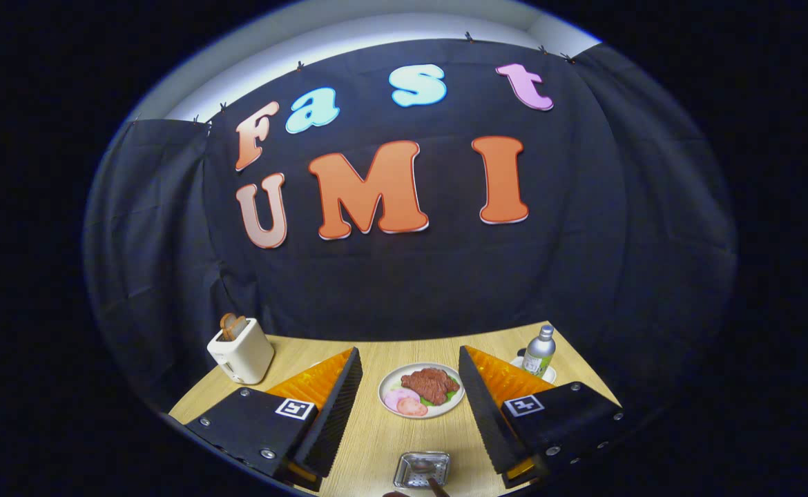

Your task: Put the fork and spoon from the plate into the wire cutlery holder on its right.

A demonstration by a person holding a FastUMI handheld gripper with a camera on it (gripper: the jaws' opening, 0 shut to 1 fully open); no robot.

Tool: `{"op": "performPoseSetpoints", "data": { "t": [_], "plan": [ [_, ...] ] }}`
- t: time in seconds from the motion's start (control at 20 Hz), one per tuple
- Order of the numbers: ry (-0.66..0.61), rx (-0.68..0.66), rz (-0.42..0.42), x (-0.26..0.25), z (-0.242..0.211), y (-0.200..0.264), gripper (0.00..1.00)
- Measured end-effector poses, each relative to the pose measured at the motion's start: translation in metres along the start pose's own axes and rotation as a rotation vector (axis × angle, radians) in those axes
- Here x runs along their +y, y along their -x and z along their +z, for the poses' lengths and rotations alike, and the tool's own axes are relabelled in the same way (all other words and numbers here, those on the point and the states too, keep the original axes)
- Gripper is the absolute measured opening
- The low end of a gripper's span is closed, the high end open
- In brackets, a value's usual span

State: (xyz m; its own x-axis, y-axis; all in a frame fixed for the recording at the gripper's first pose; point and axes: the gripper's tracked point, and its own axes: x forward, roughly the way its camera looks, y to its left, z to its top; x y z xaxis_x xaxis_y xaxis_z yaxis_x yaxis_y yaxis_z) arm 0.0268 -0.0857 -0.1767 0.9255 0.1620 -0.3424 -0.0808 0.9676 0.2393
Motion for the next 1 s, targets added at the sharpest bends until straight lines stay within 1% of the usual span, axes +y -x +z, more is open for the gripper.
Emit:
{"op": "performPoseSetpoints", "data": {
  "t": [0.15, 0.25, 0.35, 0.45, 0.6, 0.75, 0.9, 1.0],
  "plan": [
    [0.028, -0.082, -0.064, 0.01, 0.02, -0.002, 0.85],
    [0.02, -0.169, -0.078, 0.029, 0.042, 0.001, 0.86],
    [0.037, -0.266, -0.092, 0.047, 0.065, 0.005, 0.86],
    [0.042, -0.314, -0.096, 0.069, 0.071, 0.006, 0.87],
    [0.019, -0.311, -0.071, 0.111, 0.066, -0.004, 0.87],
    [0.032, -0.284, -0.045, 0.149, 0.055, -0.016, 0.87],
    [0.062, -0.247, 0.005, 0.195, 0.042, -0.027, 0.88],
    [0.067, -0.197, 0.044, 0.224, 0.026, -0.035, 0.89]
  ]
}}
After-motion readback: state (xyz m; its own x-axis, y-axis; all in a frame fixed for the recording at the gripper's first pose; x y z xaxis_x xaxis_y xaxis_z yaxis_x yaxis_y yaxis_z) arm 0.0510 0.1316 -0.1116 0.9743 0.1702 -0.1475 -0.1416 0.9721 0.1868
